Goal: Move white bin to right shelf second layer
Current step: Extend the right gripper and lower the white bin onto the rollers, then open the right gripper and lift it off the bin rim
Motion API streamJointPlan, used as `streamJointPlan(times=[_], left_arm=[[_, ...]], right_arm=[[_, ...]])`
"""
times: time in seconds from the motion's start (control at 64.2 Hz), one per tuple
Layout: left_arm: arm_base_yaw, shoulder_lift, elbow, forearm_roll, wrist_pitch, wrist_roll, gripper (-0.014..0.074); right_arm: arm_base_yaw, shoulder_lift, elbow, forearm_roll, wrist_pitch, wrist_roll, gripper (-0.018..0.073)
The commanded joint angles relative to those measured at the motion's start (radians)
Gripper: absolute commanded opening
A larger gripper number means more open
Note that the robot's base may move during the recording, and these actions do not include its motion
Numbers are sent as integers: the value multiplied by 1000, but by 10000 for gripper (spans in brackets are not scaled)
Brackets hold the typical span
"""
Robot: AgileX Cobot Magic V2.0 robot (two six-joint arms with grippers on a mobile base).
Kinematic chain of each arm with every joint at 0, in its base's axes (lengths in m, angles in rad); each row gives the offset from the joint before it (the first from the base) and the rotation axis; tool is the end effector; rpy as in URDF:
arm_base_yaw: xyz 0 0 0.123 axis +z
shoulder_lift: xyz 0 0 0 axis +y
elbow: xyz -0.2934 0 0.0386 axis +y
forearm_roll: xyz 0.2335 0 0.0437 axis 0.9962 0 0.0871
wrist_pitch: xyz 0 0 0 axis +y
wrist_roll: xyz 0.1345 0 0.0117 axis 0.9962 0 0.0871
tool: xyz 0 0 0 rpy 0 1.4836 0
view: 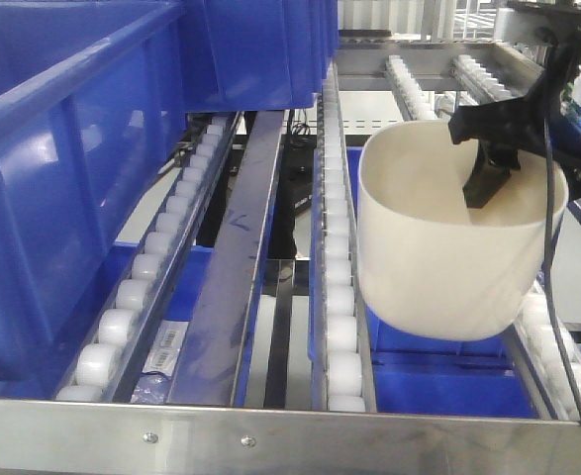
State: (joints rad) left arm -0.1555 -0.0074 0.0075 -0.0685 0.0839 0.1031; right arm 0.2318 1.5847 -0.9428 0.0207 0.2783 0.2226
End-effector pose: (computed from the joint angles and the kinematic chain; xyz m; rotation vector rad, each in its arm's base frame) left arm 0.0738 -0.0124 0.2035 0.1535 1.5607 -0.0994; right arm 0.3372 0.0804 0.2111 0.0103 2.4161 0.2261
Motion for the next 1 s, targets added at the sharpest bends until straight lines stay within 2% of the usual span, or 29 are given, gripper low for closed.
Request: streamJointPlan(times=[0.0,0.171,0.452,0.498,0.561,0.716,0.779,0.981], left_arm=[[-4,-14,37,-5,-84,-4,85],[-4,-14,37,-5,-84,-4,85],[-4,-14,37,-5,-84,-4,85],[-4,-14,37,-5,-84,-4,85],[-4,-14,37,-5,-84,-4,85],[-4,-14,37,-5,-84,-4,85],[-4,-14,37,-5,-84,-4,85],[-4,-14,37,-5,-84,-4,85]], right_arm=[[-2,-58,-33,-1,-64,-2,520],[-2,-103,-33,10,-64,-2,520],[-2,-303,-18,10,-44,-2,508],[-3,-349,0,10,-59,-2,472],[-3,-419,35,10,-85,-2,376],[-5,-598,153,10,-161,-3,36],[-14,-664,200,10,-183,-3,66],[-95,-894,386,10,-227,-3,56]])
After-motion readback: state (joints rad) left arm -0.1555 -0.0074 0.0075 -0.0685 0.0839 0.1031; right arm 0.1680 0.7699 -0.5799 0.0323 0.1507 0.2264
